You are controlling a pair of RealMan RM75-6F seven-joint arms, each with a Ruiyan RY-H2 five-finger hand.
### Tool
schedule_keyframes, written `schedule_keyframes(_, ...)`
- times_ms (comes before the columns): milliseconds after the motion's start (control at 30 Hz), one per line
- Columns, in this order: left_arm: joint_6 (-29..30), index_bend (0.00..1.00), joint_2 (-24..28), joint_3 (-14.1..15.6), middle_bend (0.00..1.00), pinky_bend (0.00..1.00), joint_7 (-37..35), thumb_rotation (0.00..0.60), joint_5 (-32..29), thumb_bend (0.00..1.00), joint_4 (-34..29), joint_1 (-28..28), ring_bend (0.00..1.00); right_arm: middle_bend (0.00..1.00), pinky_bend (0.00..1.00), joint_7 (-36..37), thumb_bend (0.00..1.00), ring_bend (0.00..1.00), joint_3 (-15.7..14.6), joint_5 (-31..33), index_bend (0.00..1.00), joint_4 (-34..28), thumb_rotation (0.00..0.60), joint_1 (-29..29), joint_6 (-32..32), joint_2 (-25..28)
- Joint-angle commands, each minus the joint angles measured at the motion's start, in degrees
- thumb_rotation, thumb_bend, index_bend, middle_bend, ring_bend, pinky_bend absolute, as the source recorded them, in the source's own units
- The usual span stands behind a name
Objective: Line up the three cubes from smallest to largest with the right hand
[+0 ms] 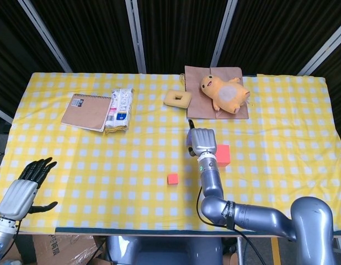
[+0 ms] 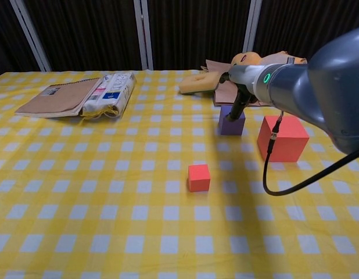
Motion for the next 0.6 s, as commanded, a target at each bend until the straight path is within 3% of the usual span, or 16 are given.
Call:
schedule_keyframes(33,-0.15,0.00,0.02,0.04,0.00,0.00,-0.02,0.600,-0.08,0.00,-0.05,-0.05,0.00,0.98,1.00,0.13,0.41,1.00,-0.55,1.64,0.04,3.01,0.600,0.95,-1.44,-1.32)
schedule_keyframes(267,-0.57,0.00,0.15,0.09,0.00,0.00,0.17,0.600,-0.32,0.00,-0.34,-0.19,0.00,0.98,1.00,1.12,0.41,1.00,-1.34,2.83,0.05,7.57,0.600,1.39,-3.49,-2.74)
schedule_keyframes(600,-0.99,0.00,0.13,0.25,0.00,0.00,0.48,0.600,-0.32,0.00,-0.62,-0.37,0.00,0.98,1.00,4.11,0.41,1.00,-1.89,1.15,0.16,11.50,0.600,1.58,-5.17,-4.47)
